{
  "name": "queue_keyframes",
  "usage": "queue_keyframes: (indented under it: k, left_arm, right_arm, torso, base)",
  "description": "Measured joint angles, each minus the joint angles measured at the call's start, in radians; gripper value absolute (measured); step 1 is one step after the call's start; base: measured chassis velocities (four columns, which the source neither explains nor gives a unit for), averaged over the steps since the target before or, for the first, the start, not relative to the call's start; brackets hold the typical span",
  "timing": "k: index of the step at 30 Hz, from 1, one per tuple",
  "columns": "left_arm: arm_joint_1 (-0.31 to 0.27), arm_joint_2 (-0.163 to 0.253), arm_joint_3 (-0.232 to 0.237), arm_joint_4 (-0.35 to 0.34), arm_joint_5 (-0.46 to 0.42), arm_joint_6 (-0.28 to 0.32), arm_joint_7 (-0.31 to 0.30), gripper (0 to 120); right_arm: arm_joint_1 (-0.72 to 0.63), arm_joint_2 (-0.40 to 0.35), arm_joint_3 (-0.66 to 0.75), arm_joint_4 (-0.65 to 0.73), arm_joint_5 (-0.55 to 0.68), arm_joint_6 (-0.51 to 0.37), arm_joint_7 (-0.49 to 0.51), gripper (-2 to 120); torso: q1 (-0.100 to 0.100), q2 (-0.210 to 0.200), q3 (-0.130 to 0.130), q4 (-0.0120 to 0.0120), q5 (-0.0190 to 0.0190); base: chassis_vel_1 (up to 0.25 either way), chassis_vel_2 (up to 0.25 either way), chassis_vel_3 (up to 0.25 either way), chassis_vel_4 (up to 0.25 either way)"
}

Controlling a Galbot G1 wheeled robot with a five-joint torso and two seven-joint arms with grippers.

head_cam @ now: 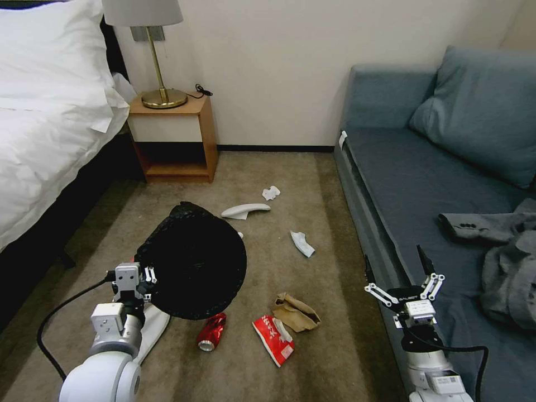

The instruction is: Pick up the trash bin, then pick up the garbage on the floor and place it into the trash bin.

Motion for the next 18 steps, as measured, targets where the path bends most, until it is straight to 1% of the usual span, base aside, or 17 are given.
queue_keyframes:
  k: [2,7,11,18]
  left_arm:
    - [0.004,0.000,0.000,-0.001,0.002,0.000,0.000,2]
    - [0.005,-0.002,0.000,-0.007,0.005,-0.002,0.001,2]
    - [0.007,-0.003,0.000,-0.009,0.007,-0.003,0.001,2]
    - [0.009,-0.004,0.000,-0.010,0.009,-0.004,0.000,2]
  right_arm:
    - [0.006,0.003,0.001,-0.007,0.008,0.016,-0.009,100]
    - [0.005,0.006,0.001,-0.011,0.008,0.019,-0.011,100]
    - [0.004,0.007,0.002,-0.012,0.003,0.021,-0.011,100]
    - [0.005,0.009,-0.005,-0.014,-0.008,0.024,0.020,100]
  torso:
    - [0.000,0.000,0.000,0.0000,0.0000]
    - [0.000,0.000,0.000,-0.0001,0.0000]
    - [0.000,0.000,0.000,-0.0001,0.0000]
    - [0.000,0.000,0.000,0.0002,-0.0004]
  base:
    - [0.063,-0.076,-0.078,0.047]
    - [0.000,0.000,0.000,0.000]
    - [0.049,0.086,-0.051,-0.078]
    - [0.141,0.126,-0.129,-0.137]
